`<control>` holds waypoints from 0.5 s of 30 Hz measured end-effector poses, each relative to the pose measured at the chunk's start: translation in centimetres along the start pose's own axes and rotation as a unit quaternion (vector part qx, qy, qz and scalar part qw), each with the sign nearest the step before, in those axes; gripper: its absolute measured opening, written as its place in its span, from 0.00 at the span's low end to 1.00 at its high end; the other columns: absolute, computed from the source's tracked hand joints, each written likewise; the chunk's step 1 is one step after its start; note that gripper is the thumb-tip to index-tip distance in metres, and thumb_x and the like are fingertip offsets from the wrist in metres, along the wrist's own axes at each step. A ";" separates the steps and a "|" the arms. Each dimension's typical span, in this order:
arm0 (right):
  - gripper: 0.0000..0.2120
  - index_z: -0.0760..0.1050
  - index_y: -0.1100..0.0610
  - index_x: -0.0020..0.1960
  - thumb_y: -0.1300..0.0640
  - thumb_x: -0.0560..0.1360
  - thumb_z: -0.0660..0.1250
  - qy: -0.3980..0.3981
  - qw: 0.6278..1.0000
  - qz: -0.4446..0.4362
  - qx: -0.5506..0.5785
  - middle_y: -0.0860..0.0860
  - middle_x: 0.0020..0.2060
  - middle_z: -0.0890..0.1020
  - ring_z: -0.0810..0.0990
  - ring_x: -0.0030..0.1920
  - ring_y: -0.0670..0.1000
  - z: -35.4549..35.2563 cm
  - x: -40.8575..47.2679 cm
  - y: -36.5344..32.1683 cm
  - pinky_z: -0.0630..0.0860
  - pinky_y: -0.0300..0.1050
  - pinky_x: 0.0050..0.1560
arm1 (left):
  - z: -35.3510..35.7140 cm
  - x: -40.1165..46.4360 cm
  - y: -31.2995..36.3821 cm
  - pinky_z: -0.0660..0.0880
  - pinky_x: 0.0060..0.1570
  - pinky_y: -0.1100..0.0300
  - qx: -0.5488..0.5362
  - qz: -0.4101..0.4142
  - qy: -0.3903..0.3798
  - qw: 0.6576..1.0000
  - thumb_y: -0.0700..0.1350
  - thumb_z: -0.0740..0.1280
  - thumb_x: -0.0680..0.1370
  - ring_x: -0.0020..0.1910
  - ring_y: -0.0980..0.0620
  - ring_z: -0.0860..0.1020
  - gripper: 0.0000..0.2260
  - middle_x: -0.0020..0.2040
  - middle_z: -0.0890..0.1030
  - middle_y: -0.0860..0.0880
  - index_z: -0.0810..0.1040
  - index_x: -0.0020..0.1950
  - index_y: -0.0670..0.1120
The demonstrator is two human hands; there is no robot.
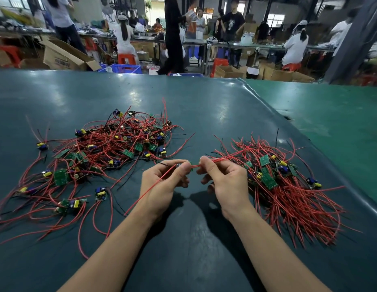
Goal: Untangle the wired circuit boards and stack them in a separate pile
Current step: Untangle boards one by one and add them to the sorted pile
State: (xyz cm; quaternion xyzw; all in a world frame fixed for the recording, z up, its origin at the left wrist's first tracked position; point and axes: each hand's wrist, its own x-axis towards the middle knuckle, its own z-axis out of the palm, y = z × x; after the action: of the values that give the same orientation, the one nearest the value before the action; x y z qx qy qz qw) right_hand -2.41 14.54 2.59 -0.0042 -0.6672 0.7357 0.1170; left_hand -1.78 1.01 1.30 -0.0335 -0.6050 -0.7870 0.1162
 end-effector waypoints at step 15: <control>0.13 0.76 0.56 0.37 0.57 0.80 0.65 0.237 0.958 -0.084 0.140 0.47 0.26 0.80 0.69 0.20 0.43 -3.5 2.7 -1.3 0.62 0.34 0.20 | -1.5 1.5 0.8 0.75 0.30 0.66 -0.227 -0.031 0.139 0.964 0.38 0.71 0.73 0.28 0.57 0.76 0.01 0.34 0.82 0.49 0.81 0.42 0.43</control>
State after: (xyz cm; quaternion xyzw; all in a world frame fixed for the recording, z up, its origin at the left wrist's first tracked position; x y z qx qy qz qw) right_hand -4.24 18.56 3.85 -0.1059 -0.5085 0.7874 0.3320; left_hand -2.96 -0.81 1.91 0.0698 -0.3895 -0.9036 0.1641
